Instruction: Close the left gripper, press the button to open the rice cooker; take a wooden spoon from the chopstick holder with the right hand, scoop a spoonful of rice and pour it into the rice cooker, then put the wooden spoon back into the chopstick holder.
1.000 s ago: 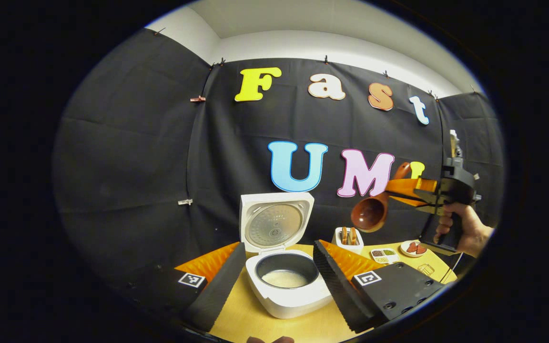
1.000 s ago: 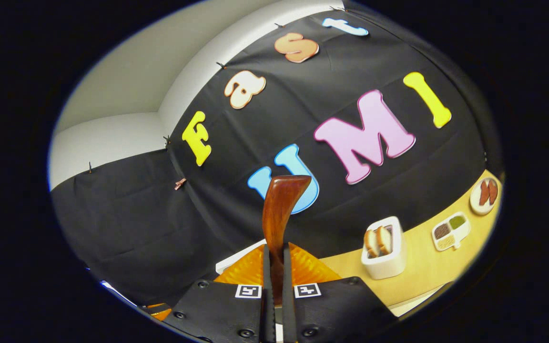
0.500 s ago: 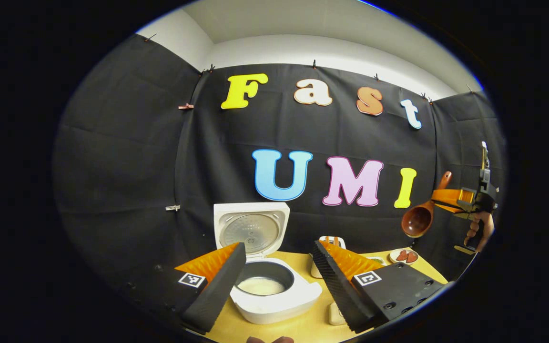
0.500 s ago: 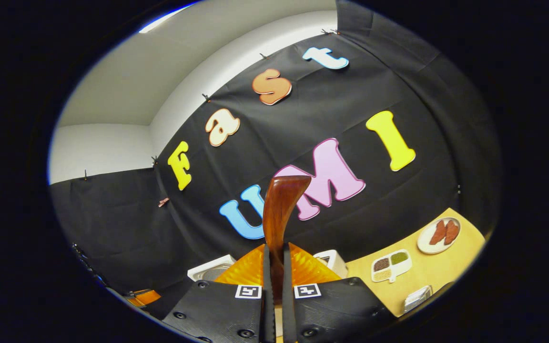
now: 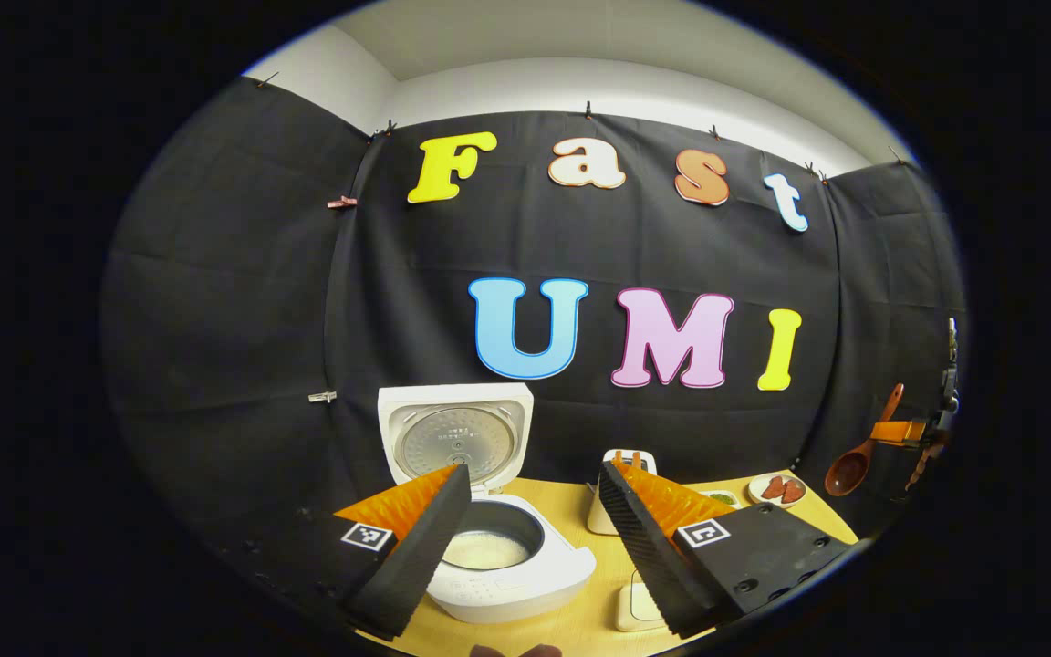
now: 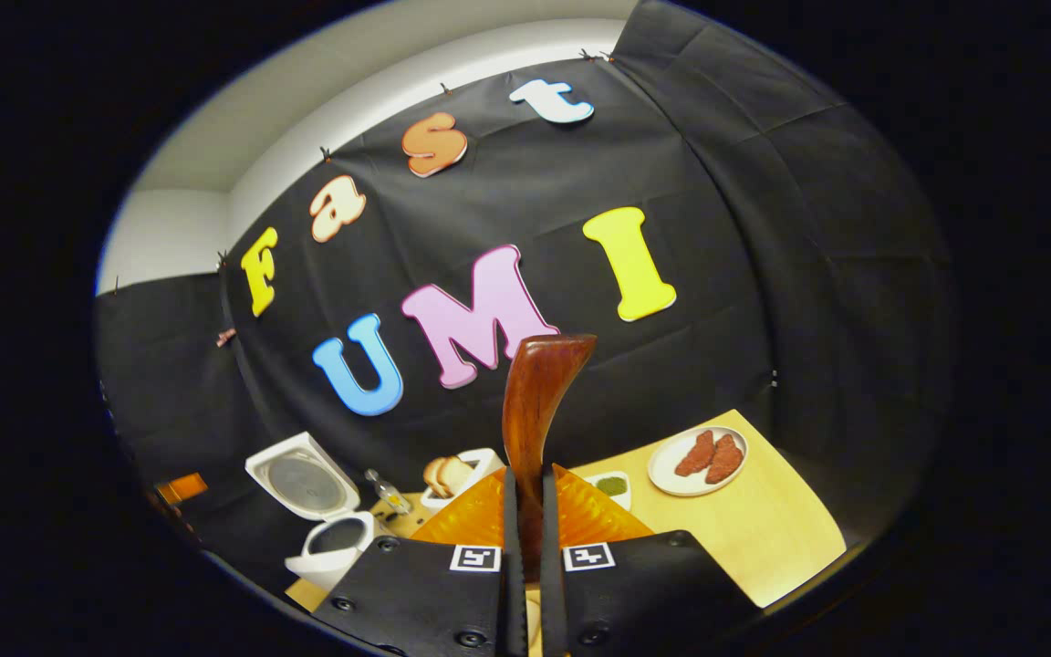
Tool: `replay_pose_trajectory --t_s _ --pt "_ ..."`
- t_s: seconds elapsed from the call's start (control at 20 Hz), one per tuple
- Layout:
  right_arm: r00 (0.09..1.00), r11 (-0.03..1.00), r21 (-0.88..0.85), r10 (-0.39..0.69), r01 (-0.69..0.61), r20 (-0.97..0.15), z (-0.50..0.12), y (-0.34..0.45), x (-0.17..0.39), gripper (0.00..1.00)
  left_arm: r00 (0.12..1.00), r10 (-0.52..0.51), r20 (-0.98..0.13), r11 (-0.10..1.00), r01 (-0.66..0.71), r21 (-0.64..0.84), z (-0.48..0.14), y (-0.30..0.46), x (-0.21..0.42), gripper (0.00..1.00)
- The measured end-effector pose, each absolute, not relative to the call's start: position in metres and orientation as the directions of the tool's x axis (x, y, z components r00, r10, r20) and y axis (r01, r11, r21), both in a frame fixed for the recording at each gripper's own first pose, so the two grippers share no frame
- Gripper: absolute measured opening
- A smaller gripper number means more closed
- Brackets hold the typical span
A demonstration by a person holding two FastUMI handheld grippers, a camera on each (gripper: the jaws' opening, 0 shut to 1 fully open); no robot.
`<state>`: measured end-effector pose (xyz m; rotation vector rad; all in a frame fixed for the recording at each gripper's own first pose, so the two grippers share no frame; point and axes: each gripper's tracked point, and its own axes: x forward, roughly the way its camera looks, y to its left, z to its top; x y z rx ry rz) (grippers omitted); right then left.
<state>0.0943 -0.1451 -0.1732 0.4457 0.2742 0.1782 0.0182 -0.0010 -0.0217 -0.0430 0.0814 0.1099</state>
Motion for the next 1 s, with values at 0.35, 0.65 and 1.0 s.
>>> replay_pose_trajectory --t_s 0.35,0.65,1.0 --pt "0.895 0.906 0.42 0.231 -0.055 -0.382 -0.289 -0.149 0.101 0.1 0.985 0.145 -0.098 0.989 -0.147 -0.014 -0.017 -0.013 0.023 0.98" --pt "0.835 0.916 0.4 0.234 -0.017 -0.499 -0.361 -0.138 0.102 0.1 0.976 0.196 -0.093 0.98 -0.197 0.0 -0.008 0.001 0.014 0.98" --pt "0.787 0.908 0.415 0.22 0.05 -0.576 -0.398 -0.13 0.104 0.15 0.976 0.203 -0.075 0.979 -0.203 0.014 0.002 0.023 0.005 0.98"
